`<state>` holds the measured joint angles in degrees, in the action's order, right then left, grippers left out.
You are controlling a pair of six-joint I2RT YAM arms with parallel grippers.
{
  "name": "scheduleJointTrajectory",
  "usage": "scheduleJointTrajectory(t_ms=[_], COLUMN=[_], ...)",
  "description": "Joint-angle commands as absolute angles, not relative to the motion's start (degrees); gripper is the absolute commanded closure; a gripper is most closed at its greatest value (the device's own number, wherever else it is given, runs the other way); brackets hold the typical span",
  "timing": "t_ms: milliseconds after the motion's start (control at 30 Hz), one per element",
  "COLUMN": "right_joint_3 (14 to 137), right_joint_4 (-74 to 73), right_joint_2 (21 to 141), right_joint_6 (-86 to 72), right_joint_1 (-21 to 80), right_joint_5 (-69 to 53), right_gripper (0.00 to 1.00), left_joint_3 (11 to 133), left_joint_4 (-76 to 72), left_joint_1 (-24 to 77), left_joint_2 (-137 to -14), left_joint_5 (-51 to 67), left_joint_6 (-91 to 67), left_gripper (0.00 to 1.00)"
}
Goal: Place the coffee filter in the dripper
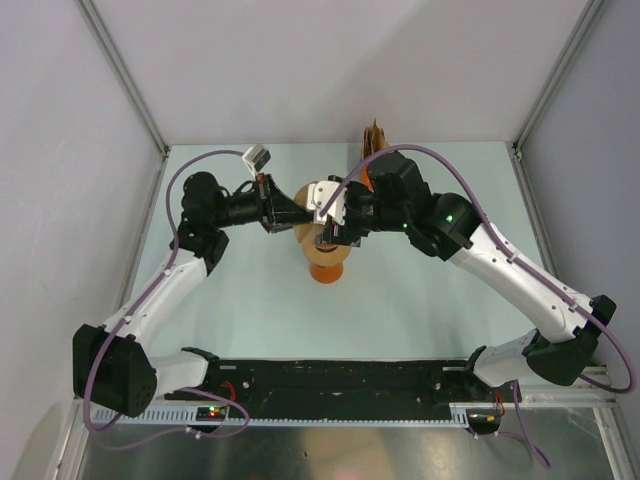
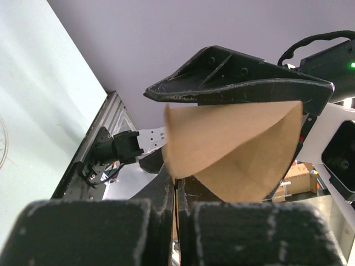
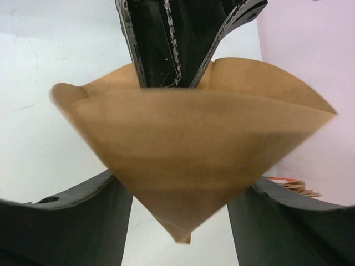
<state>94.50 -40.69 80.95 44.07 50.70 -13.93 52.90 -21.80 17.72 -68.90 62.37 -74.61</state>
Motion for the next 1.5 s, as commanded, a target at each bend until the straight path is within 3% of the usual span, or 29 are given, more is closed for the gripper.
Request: scheduleJointTrajectory(t_ms=[0, 367, 533, 733, 933, 1067, 1300, 1367, 1467], right_joint_3=[96.2, 97.3, 97.0, 97.8, 98.3, 98.6, 97.2, 96.7, 96.1], right_joint_4=[-38.1, -40.5, -40.2, -40.7, -42.3, -43.5, -46.3, -47.1, -47.7], right_joint_2=[80.7, 80.1, 79.8, 79.7, 79.5, 79.2, 78.6, 78.5, 78.4], right_joint_6=[44.1, 43.7, 43.9, 44.0, 44.0, 43.1, 40.2, 39.5, 37.7], right_joint_1=[51.2, 51.0, 50.8, 50.4, 49.9, 48.4, 43.2, 42.5, 41.5], right_joint_5=[-13.7, -16.3, -15.6, -16.5, -18.6, -22.1, -34.1, -37.9, -42.6], right_gripper=[0.38, 0.59, 0.48, 0.75, 0.8, 0.97, 1.0, 1.0, 1.0], left_joint_3=[52.9, 52.7, 52.6, 52.3, 51.8, 52.4, 55.0, 57.1, 63.0], left_joint_4=[-25.8, -26.9, -26.8, -26.8, -27.0, -27.0, -23.6, -15.8, 4.7], left_joint_1=[18.4, 18.4, 18.4, 18.4, 18.1, 17.4, 16.1, 15.6, 15.4], left_joint_2=[-68.8, -69.1, -69.4, -69.8, -70.2, -69.7, -62.6, -60.4, -58.7], left_joint_5=[64.4, 64.2, 64.0, 63.4, 62.8, 62.2, 62.3, 62.0, 58.2], left_joint_6=[-76.8, -77.1, -77.3, -77.5, -77.7, -74.8, -58.3, -48.1, -26.0], left_gripper=[1.0, 1.0, 1.0, 1.0, 0.99, 0.89, 0.38, 0.26, 0.16])
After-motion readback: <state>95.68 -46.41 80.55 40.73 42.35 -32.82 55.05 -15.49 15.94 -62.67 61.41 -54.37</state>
